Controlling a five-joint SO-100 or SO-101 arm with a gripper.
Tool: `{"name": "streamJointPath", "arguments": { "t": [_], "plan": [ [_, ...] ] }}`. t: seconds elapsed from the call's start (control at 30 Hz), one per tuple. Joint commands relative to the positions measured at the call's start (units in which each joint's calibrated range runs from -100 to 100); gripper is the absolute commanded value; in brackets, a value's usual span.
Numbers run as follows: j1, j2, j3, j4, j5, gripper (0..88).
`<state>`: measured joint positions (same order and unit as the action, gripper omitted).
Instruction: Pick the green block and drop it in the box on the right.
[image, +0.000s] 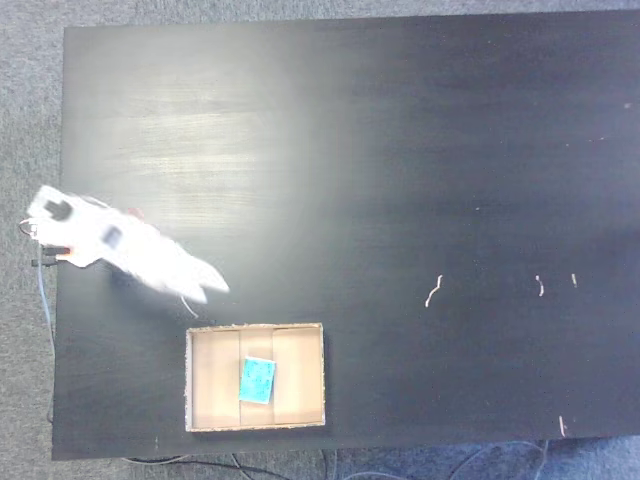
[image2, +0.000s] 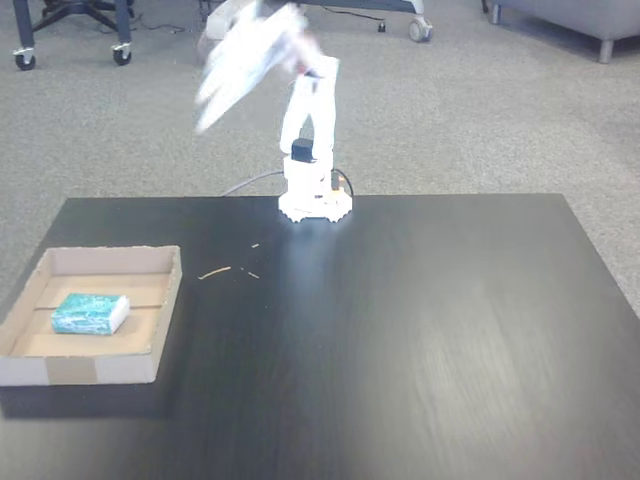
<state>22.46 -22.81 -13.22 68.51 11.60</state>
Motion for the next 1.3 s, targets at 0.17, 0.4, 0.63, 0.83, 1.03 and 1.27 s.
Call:
{"name": "streamJointPath", "arguments": {
  "t": [0.17,0.4,0.63,0.83,1.03,1.27],
  "plan": [
    [-19.16,-66.52,66.07,-2.36,-3.91,7.2],
    [-20.23,-75.25,113.22,-32.92,-6.94,0.1],
    [-24.60,-75.25,113.22,-23.83,-7.08,0.1],
    [-29.96,-75.25,113.22,-21.11,-9.77,0.1],
    [-30.19,-75.16,113.22,-21.02,-11.09,0.1],
    [-28.74,-75.16,113.22,-20.94,-12.31,0.1]
  ]
}}
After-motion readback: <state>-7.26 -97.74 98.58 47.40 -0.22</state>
